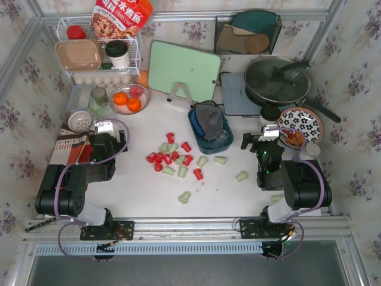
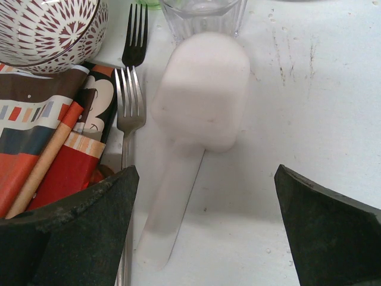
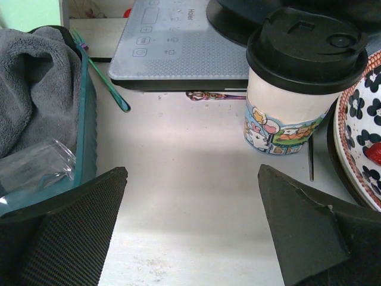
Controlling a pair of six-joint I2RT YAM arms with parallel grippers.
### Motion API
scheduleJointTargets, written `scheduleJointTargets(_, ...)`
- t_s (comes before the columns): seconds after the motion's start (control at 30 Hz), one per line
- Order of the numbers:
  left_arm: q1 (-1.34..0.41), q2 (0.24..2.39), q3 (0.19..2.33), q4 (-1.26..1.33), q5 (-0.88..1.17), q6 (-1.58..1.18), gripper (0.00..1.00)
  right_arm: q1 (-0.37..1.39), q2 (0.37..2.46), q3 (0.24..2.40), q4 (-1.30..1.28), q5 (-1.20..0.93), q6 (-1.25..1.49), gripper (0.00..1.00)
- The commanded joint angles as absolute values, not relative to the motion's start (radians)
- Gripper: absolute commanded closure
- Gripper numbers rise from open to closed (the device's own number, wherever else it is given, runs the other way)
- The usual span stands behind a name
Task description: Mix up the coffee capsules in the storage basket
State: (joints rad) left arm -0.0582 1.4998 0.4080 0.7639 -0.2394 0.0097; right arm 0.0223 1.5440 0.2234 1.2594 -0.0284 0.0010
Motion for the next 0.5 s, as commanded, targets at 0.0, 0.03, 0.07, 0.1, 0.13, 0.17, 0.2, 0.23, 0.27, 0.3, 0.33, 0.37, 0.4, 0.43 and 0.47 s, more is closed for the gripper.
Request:
scheduleJointTargets(0.0,-0.057,1.500,0.413,0.777,-0.235,0.004,0.00,0.023,1.540,0.221,1.285,-0.020,0.005,0.00)
scheduleJointTargets(0.03,-0.057,1.500,0.413,0.777,-0.235,0.004,0.00,0.023,1.541,0.221,1.285,-0.021,0.005,0.00)
scheduleJointTargets(0.07,-0.057,1.501,0.413,0.777,-0.234,0.003,0.00,0.023,1.541,0.222,1.285,-0.022,0.005,0.00)
scheduleJointTargets(0.1,-0.057,1.501,0.413,0.777,-0.235,0.004,0.00,0.023,1.541,0.223,1.285,-0.022,0.005,0.00)
scheduleJointTargets(0.13,-0.057,1.501,0.413,0.775,-0.235,0.003,0.00,0.023,1.540,0.222,1.285,-0.022,0.005,0.00)
scheduleJointTargets(0.17,-0.057,1.501,0.413,0.776,-0.235,0.003,0.00,0.023,1.541,0.222,1.285,-0.022,0.005,0.00)
scheduleJointTargets(0.2,-0.057,1.500,0.413,0.777,-0.235,0.004,0.00,0.023,1.541,0.222,1.285,-0.023,0.005,0.00)
scheduleJointTargets(0.23,-0.057,1.501,0.413,0.776,-0.235,0.004,0.00,0.023,1.542,0.221,1.285,-0.020,0.005,0.00)
scheduleJointTargets(0.27,-0.057,1.501,0.413,0.776,-0.235,0.004,0.00,0.023,1.541,0.221,1.285,-0.019,0.003,0.00)
scheduleJointTargets(0.3,-0.057,1.500,0.413,0.777,-0.234,0.004,0.00,0.023,1.540,0.221,1.285,-0.018,0.003,0.00)
scheduleJointTargets(0.33,-0.057,1.501,0.413,0.776,-0.235,0.003,0.00,0.023,1.541,0.222,1.285,-0.018,0.003,0.00)
scheduleJointTargets(0.37,-0.057,1.500,0.413,0.777,-0.235,0.004,0.00,0.023,1.539,0.222,1.286,-0.018,0.003,0.00)
scheduleJointTargets(0.4,-0.057,1.500,0.413,0.777,-0.235,0.004,0.00,0.023,1.539,0.221,1.286,-0.018,0.004,0.00)
scheduleJointTargets(0.43,-0.057,1.500,0.413,0.776,-0.235,0.004,0.00,0.023,1.540,0.220,1.285,-0.017,0.005,0.00)
scheduleJointTargets(0.47,-0.057,1.502,0.413,0.777,-0.235,0.003,0.00,0.023,1.541,0.220,1.285,-0.016,0.003,0.00)
